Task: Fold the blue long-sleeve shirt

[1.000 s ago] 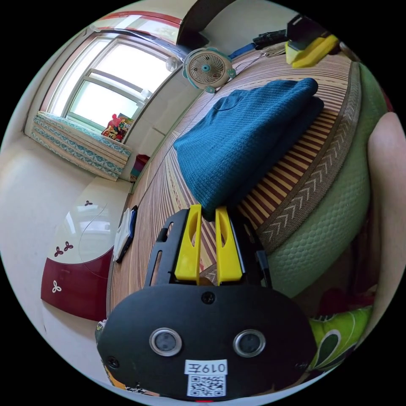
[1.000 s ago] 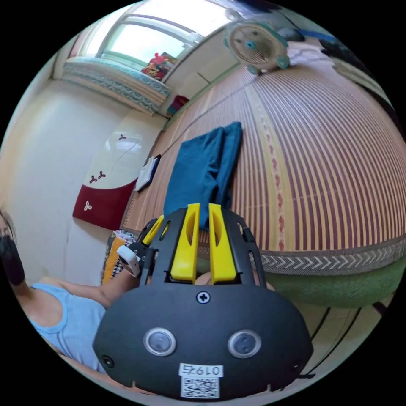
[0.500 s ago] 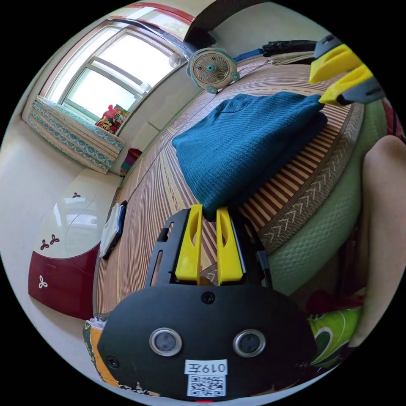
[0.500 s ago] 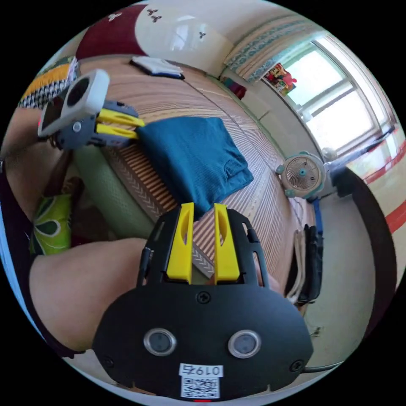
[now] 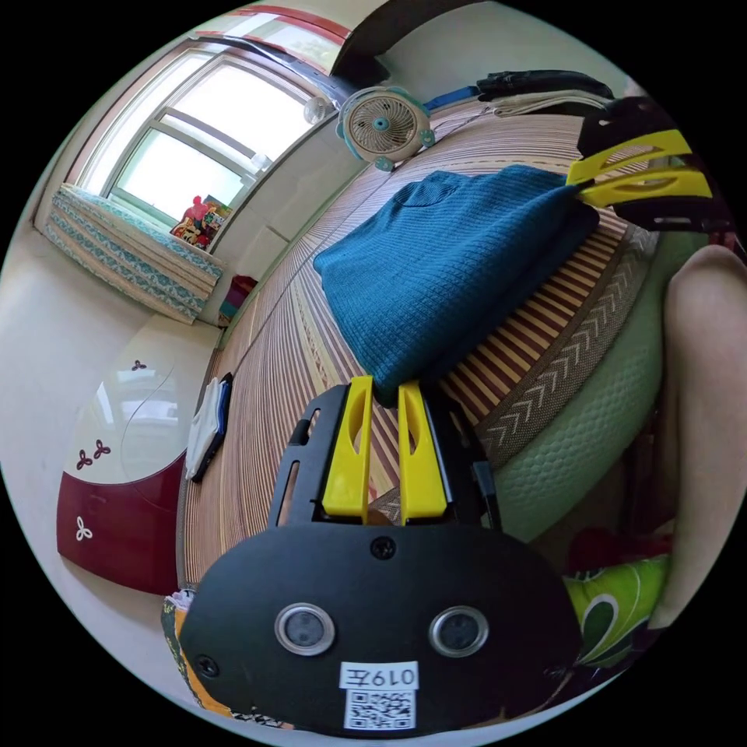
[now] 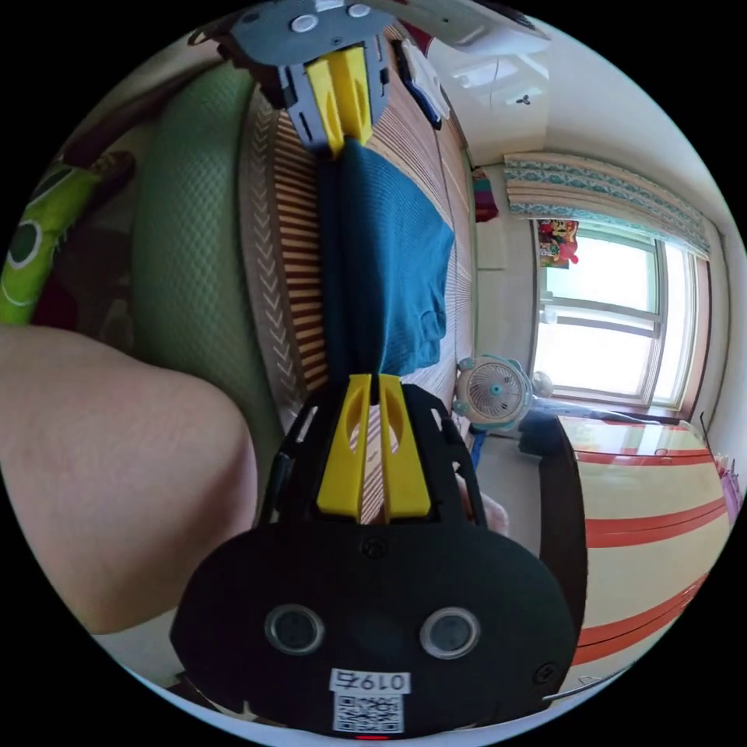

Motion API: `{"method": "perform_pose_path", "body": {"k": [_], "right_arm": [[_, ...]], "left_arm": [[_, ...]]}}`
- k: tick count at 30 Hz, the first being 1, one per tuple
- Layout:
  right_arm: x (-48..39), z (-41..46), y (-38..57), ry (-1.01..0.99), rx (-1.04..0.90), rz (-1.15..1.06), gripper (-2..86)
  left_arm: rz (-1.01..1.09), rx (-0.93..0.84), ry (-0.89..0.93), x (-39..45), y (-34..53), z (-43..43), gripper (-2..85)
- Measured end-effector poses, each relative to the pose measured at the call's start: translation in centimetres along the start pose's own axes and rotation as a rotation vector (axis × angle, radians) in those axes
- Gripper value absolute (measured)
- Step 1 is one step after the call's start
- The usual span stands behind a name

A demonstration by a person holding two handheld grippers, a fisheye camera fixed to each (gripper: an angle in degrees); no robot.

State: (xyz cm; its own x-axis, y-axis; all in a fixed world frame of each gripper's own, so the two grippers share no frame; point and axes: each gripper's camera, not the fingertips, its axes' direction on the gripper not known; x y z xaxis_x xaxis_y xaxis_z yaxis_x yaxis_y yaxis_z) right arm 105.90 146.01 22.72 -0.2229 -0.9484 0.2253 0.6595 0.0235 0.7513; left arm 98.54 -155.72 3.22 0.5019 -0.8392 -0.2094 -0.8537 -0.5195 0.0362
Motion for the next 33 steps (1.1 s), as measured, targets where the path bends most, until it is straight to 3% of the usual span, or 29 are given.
{"method": "perform_pose_path", "body": {"k": [7, 14, 19, 29, 33], "right_arm": [[-3.1, -0.3, -2.0, -0.022, 0.007, -0.011, -0.2], [-4.8, 0.0, -3.7, -0.003, 0.016, -0.002, 4.5], [-4.9, 0.3, -3.9, -0.009, 0.009, -0.017, 6.1], [-1.1, 0.4, -2.2, -0.087, 0.061, 0.050, 6.4], [3.6, 0.7, -1.4, -0.152, 0.114, 0.241, 5.4]], "left_arm": [[-0.105, -0.017, 0.143, -2.8, -0.5, -0.5, 0.9], [-0.046, -0.004, 0.024, -1.2, -1.5, -2.7, 1.0], [-0.069, -0.004, 0.043, -2.1, -2.1, -3.8, 1.0], [-0.041, 0.029, 0.067, -4.6, -3.0, -6.4, 1.1], [-0.022, 0.044, 0.082, -6.3, -3.0, -7.9, 0.9]]}}
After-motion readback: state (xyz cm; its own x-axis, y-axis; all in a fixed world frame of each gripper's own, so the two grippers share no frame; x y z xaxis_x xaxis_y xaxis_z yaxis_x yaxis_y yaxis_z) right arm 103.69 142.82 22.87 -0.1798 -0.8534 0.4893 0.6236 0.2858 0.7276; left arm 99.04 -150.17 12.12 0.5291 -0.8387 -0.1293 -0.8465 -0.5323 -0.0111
